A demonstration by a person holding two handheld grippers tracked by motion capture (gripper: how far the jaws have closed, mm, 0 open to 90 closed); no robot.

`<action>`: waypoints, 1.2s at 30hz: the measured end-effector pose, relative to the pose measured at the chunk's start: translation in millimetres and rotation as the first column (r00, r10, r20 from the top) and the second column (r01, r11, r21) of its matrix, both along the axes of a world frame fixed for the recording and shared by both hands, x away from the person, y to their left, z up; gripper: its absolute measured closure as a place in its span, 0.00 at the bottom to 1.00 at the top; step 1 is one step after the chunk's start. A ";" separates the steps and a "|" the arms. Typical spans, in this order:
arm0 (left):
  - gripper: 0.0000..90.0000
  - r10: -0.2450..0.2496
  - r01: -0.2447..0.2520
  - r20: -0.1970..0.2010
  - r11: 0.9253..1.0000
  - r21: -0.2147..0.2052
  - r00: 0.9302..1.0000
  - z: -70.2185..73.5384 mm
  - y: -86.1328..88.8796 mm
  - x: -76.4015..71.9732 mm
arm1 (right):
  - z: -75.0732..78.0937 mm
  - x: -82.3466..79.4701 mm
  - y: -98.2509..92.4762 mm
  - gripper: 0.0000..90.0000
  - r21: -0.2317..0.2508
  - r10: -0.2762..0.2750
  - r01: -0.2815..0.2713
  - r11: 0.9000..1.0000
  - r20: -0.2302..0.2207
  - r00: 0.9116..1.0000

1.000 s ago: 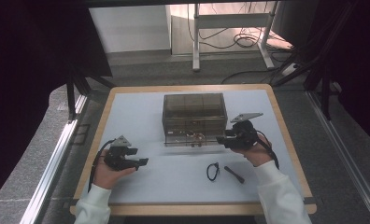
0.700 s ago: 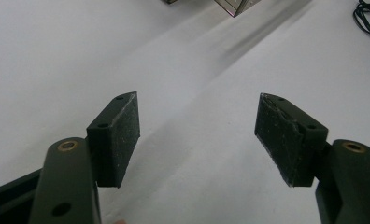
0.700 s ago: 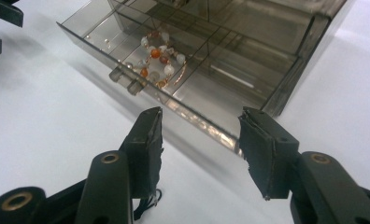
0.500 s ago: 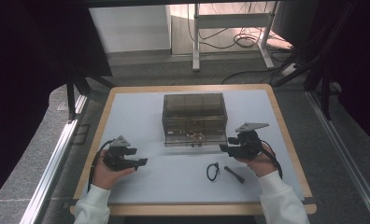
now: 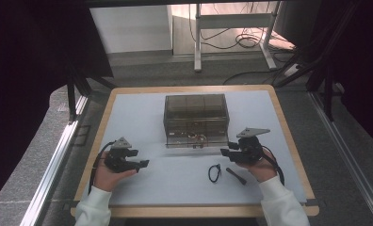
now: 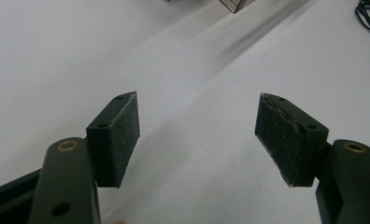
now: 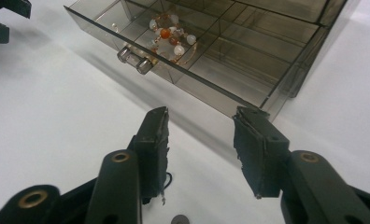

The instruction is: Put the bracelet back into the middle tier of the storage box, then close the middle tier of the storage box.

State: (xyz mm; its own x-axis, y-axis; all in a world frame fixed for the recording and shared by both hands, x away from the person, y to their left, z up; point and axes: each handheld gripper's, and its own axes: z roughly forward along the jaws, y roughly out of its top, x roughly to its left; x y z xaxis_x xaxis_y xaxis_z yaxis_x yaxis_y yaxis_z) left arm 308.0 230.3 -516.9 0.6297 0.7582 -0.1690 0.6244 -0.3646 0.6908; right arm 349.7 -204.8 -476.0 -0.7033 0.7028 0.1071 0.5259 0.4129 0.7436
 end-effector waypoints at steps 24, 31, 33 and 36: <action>0.34 -0.001 0.001 -0.002 1.000 0.001 1.000 -0.9 -0.2 1.0 | -15.7 9.1 27.6 1.00 -0.046 0.060 -0.062 0.997 -0.032 0.998; 0.34 0.000 0.000 0.001 1.000 -0.001 1.000 -0.1 0.7 0.4 | -17.0 13.1 40.9 1.00 -0.042 0.075 -0.076 0.996 -0.029 0.997; 0.34 0.000 0.000 0.001 1.000 -0.001 1.000 0.0 0.8 0.3 | -17.8 14.5 45.3 1.00 -0.040 0.079 -0.080 0.996 -0.029 0.996; 0.34 0.000 0.000 0.002 1.000 -0.002 1.000 0.2 1.2 0.1 | -19.1 15.8 49.9 1.00 -0.044 0.086 -0.087 0.995 -0.029 0.996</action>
State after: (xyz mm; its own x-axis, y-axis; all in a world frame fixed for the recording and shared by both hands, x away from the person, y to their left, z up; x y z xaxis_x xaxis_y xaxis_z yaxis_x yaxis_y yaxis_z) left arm 308.1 231.5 -516.7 0.6303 0.7578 -0.1686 0.6226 -0.3637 0.6928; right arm 365.5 -154.9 -495.1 -0.7589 0.6440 0.0965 0.5065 0.4906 0.7090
